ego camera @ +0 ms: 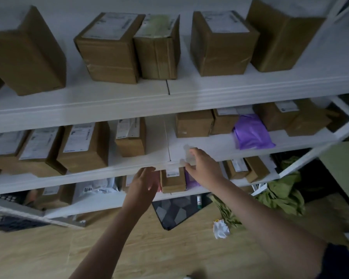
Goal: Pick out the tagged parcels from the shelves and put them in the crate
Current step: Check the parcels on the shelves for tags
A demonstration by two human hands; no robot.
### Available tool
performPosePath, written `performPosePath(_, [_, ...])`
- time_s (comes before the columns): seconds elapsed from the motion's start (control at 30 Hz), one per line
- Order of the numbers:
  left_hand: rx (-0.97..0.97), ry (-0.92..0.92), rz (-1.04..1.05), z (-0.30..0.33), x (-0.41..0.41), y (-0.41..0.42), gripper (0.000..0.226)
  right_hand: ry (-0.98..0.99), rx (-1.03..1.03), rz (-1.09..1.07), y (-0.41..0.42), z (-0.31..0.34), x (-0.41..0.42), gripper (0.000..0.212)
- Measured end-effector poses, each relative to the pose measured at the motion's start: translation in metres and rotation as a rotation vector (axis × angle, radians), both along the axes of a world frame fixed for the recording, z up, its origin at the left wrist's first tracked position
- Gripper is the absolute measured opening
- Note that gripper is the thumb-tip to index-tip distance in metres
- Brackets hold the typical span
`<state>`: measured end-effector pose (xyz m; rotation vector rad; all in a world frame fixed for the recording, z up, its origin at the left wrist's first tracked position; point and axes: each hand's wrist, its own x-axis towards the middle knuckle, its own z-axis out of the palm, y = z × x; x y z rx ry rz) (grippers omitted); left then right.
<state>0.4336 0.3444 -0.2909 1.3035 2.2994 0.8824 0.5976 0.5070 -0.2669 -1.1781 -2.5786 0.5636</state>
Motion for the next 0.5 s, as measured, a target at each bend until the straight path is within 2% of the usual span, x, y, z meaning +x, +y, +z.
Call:
performPosePath(0.27, [0.027,-0.065,0.039,0.007,0.019,0.053,0.045,0.153,-0.165,-0.151,0.042,-0.005,0.030,0.065])
performPosePath(0.5, [0.091,-0.010,0.042,-0.005,0.012,0.107,0.049,0.184,-0.231,-0.154,0.088,-0.021,0.032,0.077])
